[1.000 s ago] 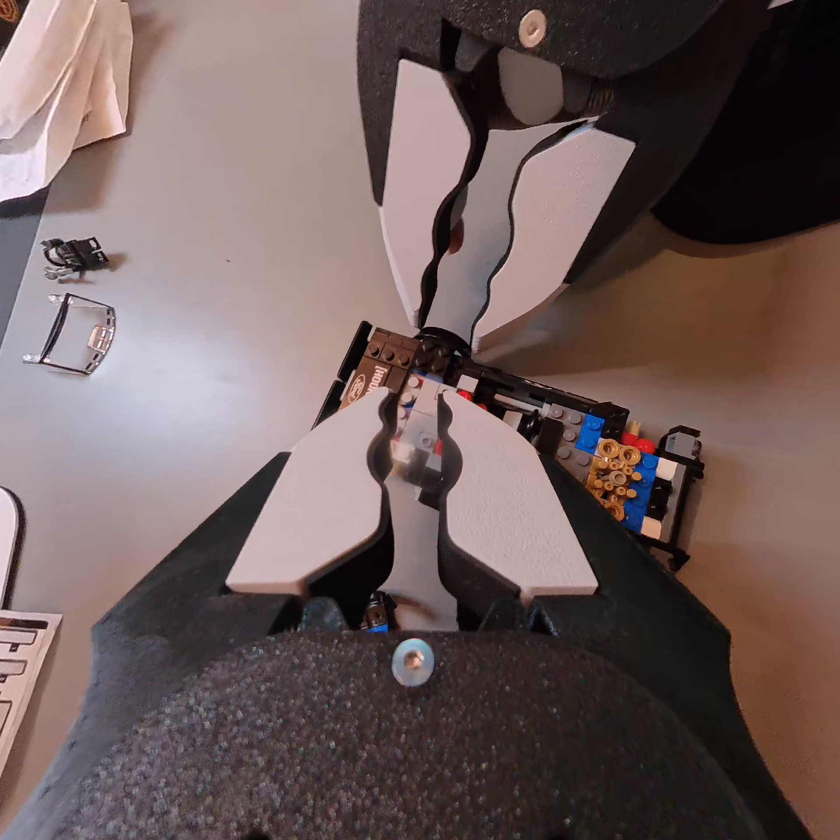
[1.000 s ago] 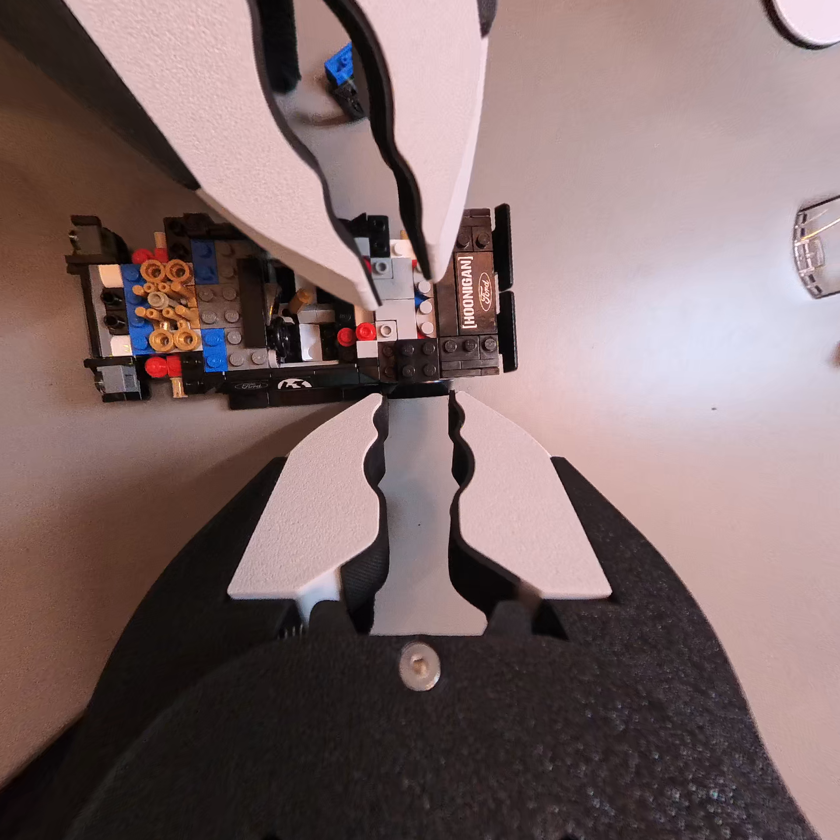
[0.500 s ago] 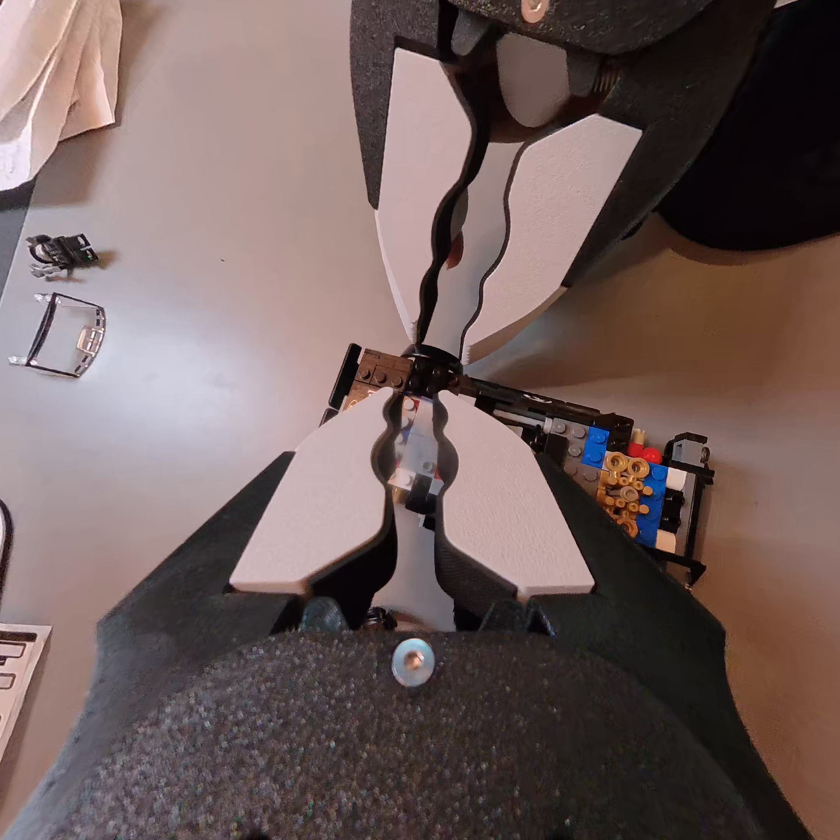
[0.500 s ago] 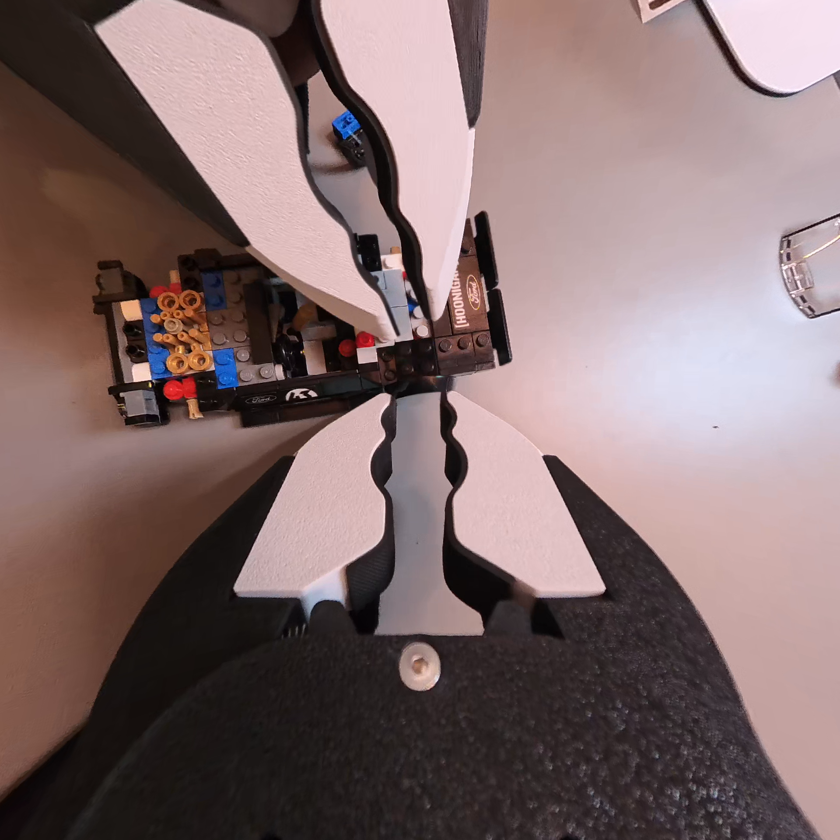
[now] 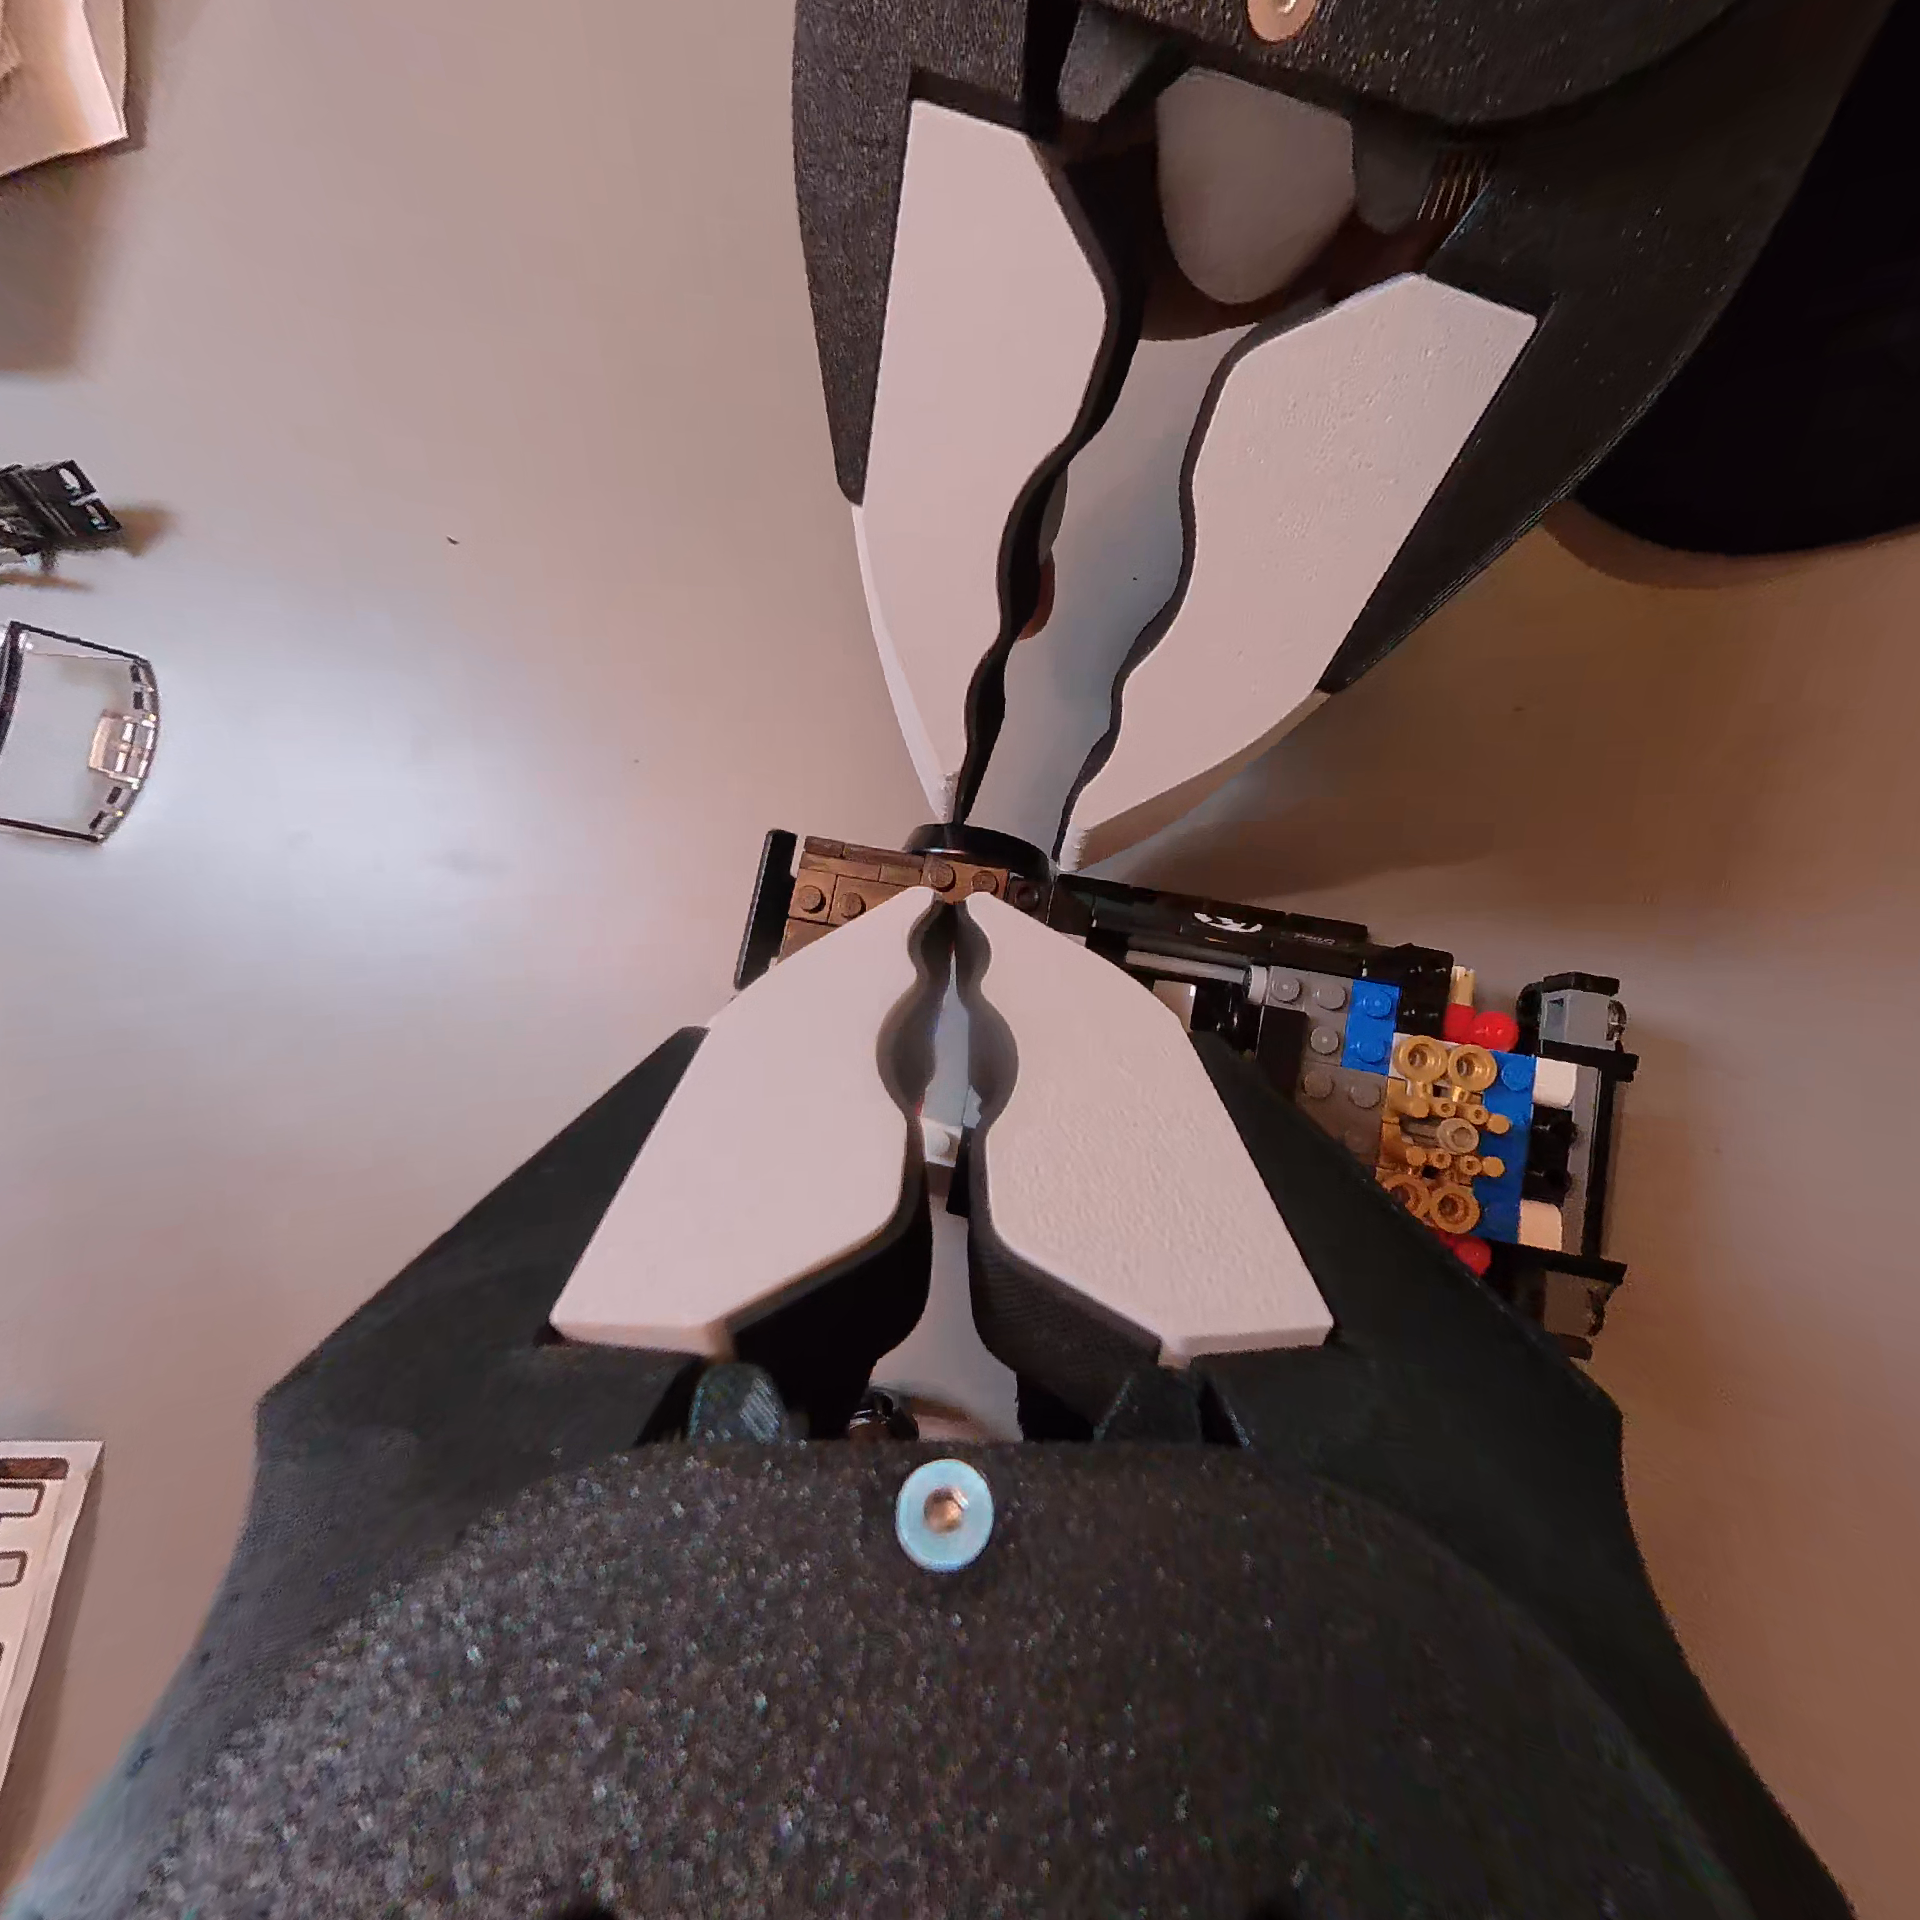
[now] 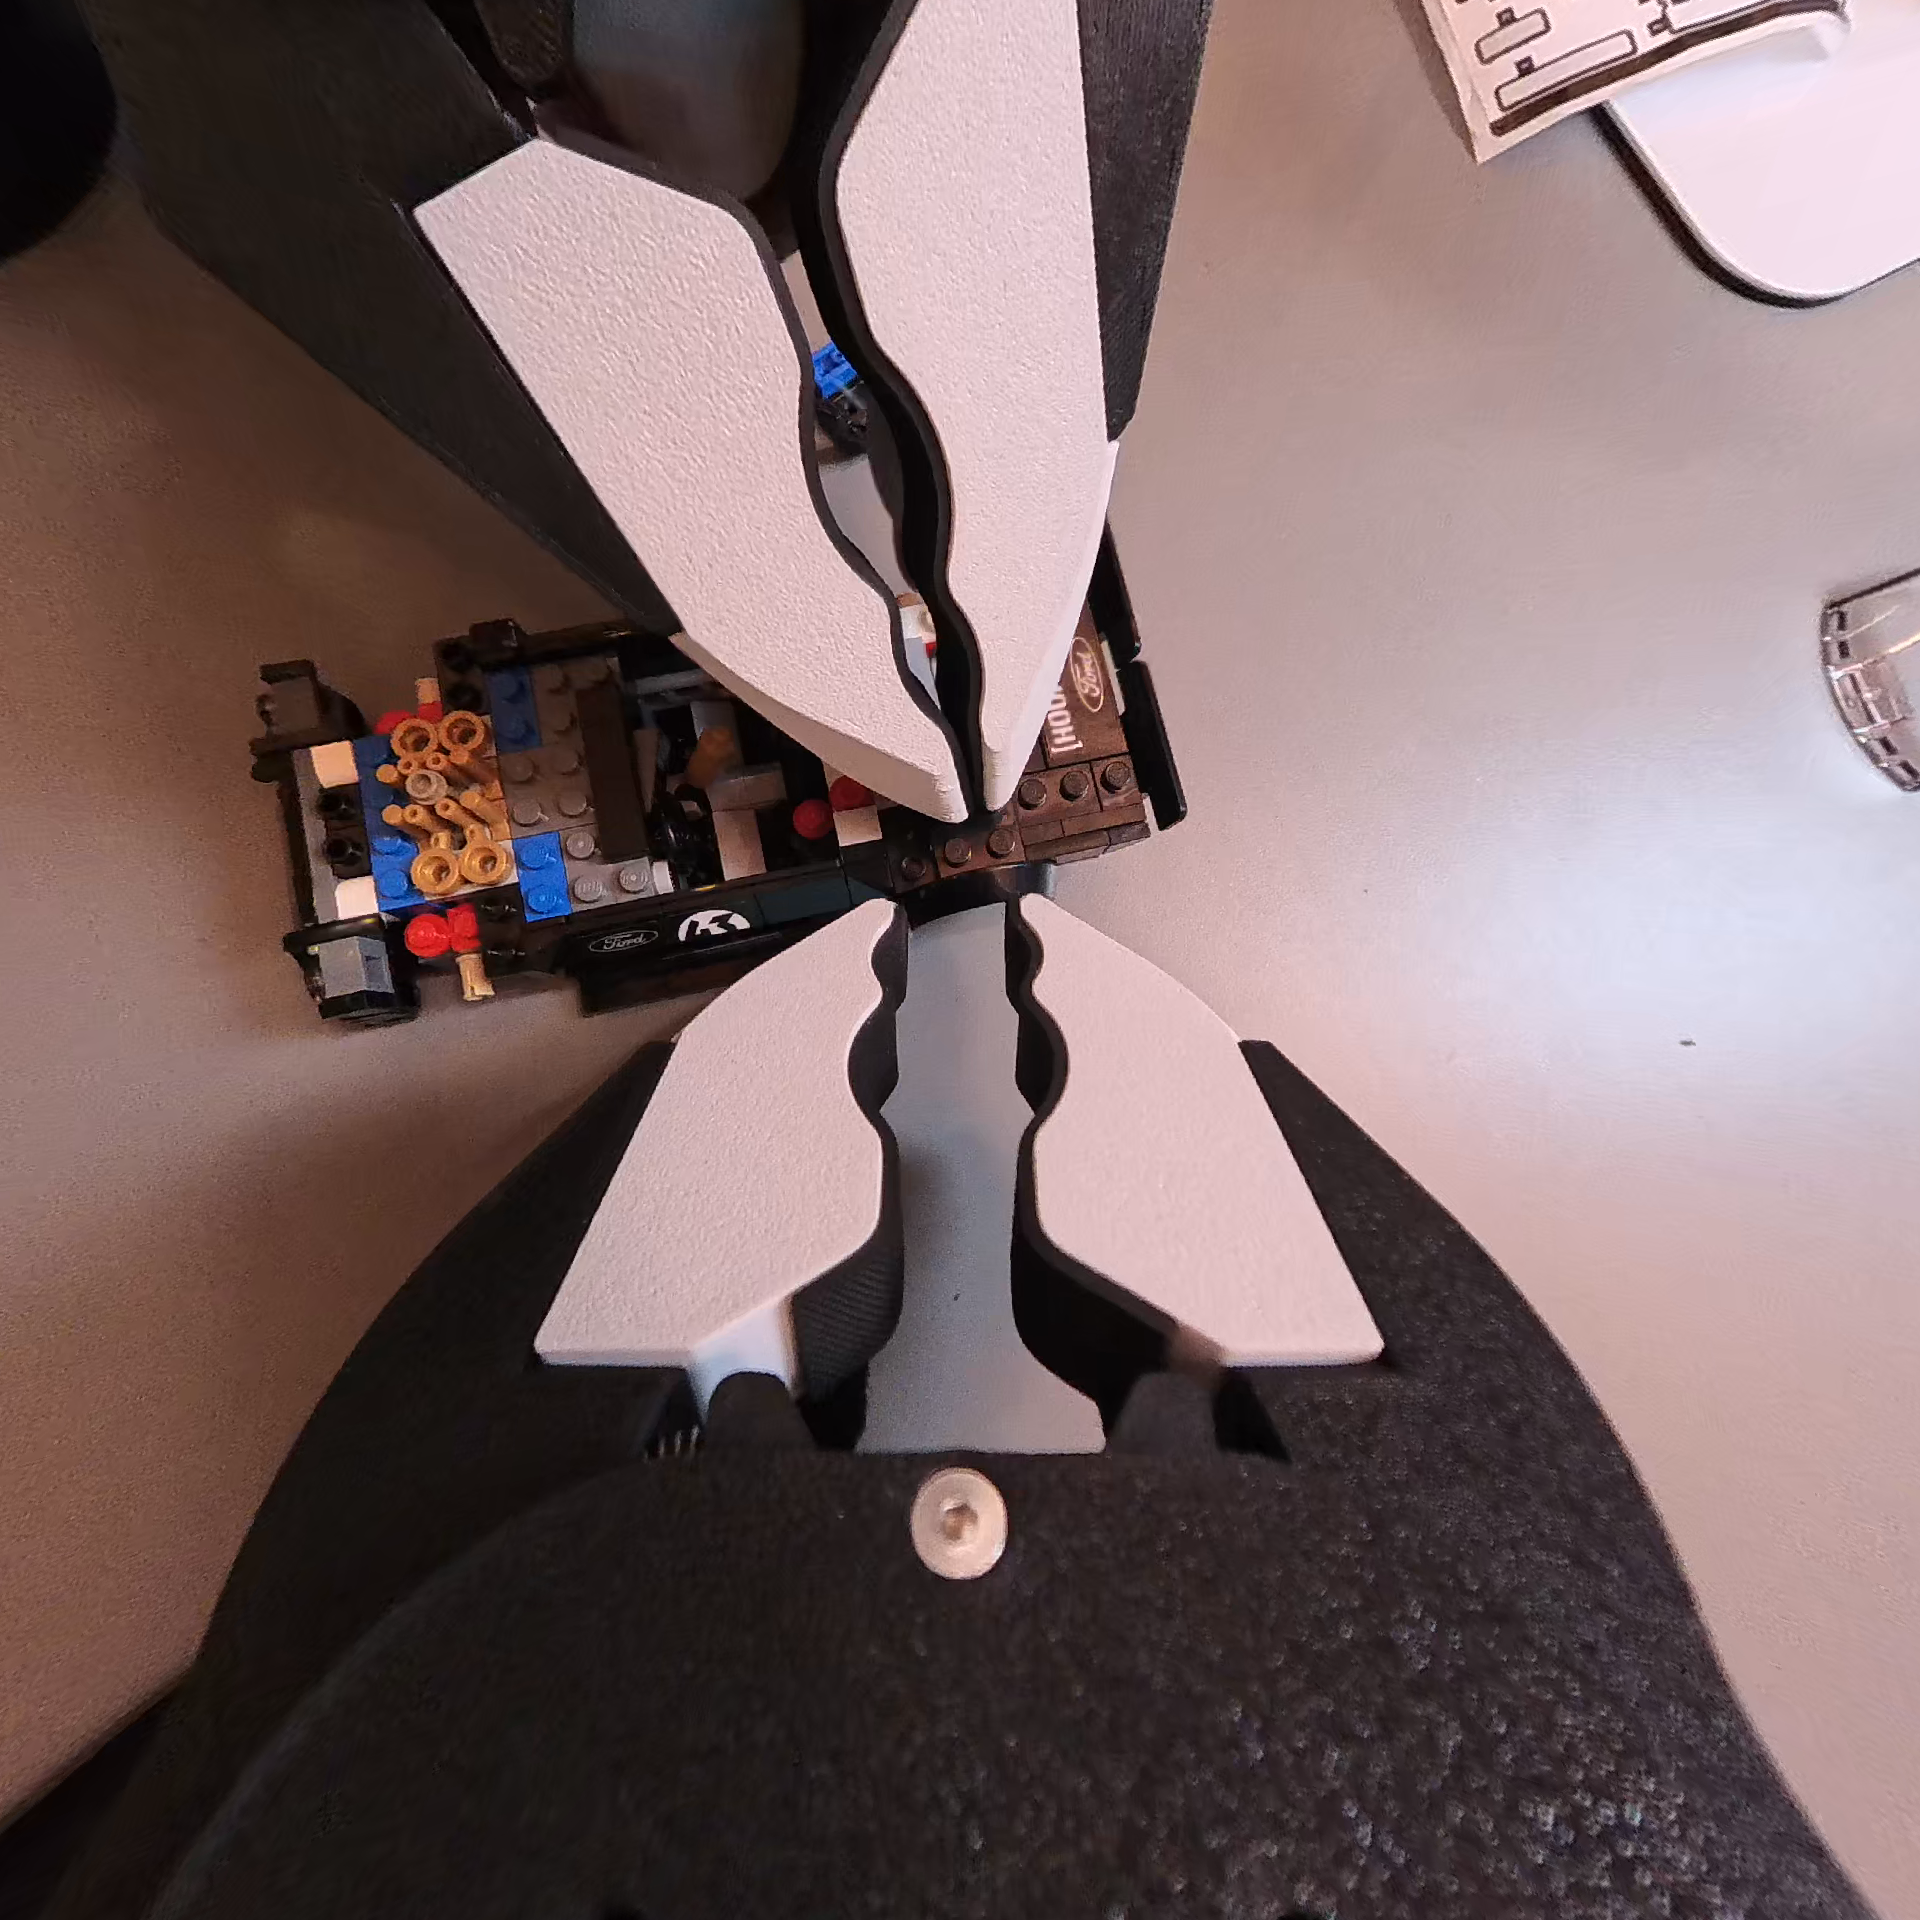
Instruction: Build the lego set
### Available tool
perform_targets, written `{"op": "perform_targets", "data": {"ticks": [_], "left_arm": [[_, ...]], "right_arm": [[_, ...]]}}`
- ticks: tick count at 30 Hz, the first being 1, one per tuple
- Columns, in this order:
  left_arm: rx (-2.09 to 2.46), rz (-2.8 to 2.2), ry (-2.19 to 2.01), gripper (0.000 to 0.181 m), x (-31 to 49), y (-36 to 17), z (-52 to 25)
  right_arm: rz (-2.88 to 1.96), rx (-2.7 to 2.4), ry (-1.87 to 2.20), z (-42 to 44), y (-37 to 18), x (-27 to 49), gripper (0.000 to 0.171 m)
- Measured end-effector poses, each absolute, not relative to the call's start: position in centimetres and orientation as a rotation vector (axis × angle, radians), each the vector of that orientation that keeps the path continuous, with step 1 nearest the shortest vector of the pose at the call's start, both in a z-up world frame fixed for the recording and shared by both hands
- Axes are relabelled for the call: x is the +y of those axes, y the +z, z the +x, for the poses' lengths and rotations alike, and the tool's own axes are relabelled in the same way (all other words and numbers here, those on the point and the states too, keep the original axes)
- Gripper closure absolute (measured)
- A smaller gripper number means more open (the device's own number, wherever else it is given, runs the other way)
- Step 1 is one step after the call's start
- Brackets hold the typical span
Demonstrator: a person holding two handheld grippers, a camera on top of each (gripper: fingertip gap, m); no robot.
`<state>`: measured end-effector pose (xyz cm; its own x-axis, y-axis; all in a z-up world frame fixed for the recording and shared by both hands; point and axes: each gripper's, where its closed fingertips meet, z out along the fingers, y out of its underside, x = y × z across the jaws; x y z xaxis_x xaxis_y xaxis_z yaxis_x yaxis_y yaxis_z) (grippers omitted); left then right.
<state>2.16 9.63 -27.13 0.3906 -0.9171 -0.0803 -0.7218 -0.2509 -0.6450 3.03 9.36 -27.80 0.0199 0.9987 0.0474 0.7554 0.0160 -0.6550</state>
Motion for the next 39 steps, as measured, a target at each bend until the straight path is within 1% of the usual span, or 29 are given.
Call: {"op": "perform_targets", "data": {"ticks": [23,31,39], "left_arm": [[1.312,-2.243,-0.543,0.180,9.4,-27.5,1.8],[1.330,-2.230,-0.515,0.179,9.4,-27.6,1.7],[1.418,-2.169,-0.355,0.179,9.4,-27.6,1.7]], "right_arm": [[-1.754,-1.747,0.670,3.0,-27.2,9.3,0.153],[-1.749,-1.731,0.673,3.1,-26.8,9.4,0.153],[-1.749,-1.725,0.672,3.1,-26.7,9.3,0.153]]}}
